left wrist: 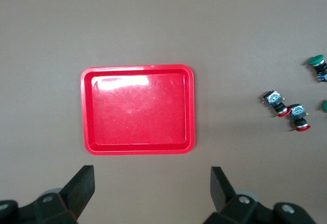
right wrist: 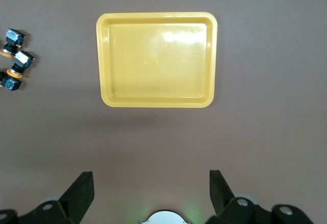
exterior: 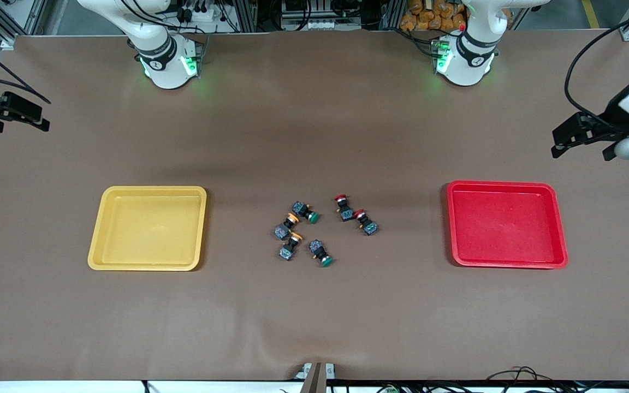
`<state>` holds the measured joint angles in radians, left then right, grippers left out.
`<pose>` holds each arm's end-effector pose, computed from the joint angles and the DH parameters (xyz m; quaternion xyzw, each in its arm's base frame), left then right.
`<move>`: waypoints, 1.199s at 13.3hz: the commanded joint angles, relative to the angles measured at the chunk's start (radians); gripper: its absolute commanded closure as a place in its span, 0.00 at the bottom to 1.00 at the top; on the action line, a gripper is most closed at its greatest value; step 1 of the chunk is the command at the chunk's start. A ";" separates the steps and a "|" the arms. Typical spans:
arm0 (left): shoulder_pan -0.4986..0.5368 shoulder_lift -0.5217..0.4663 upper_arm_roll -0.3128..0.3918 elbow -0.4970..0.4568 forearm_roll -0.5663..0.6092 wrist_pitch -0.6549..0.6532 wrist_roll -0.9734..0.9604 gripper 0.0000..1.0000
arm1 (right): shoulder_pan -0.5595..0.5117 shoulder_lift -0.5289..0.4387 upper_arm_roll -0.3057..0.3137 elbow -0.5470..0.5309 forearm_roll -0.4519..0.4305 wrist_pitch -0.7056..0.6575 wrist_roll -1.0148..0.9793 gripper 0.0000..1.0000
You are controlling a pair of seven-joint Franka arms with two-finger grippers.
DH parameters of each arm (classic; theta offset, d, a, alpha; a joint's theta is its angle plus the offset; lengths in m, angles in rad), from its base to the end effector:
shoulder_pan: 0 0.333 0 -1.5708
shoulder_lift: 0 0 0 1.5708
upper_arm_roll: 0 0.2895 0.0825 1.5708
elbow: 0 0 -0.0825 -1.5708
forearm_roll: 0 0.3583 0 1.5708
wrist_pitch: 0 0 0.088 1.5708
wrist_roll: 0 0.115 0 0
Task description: Place red and yellow buttons in trays
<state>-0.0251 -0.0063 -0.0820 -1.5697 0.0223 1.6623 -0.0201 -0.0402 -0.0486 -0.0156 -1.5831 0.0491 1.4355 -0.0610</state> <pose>0.5344 -0.0552 0.6024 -0.9977 0.0439 -0.0500 0.0082 0.4992 -0.0219 0.5986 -0.9985 -0.0047 0.0479 0.0277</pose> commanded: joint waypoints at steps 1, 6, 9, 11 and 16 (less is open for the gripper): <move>-0.012 -0.009 0.014 0.010 0.042 -0.027 0.008 0.00 | 0.000 -0.027 0.022 -0.028 -0.008 0.014 -0.005 0.00; 0.045 -0.004 0.014 0.016 -0.016 -0.030 0.003 0.00 | -0.001 -0.025 0.022 -0.028 -0.008 0.022 -0.005 0.00; 0.036 -0.001 0.005 0.005 -0.027 -0.039 -0.032 0.00 | 0.000 -0.023 0.019 -0.026 -0.008 0.016 -0.003 0.00; 0.010 0.006 -0.002 0.005 -0.027 -0.038 -0.026 0.00 | -0.001 -0.023 0.019 -0.026 -0.008 0.014 -0.005 0.00; 0.004 0.029 -0.024 0.008 -0.027 -0.030 -0.098 0.00 | -0.001 -0.019 0.019 -0.026 0.000 0.022 -0.003 0.00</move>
<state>-0.0309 0.0205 -0.1048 -1.5735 0.0055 1.6387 -0.1051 -0.0389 -0.0486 0.0007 -1.5879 0.0486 1.4437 -0.0610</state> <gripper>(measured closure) 0.000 0.000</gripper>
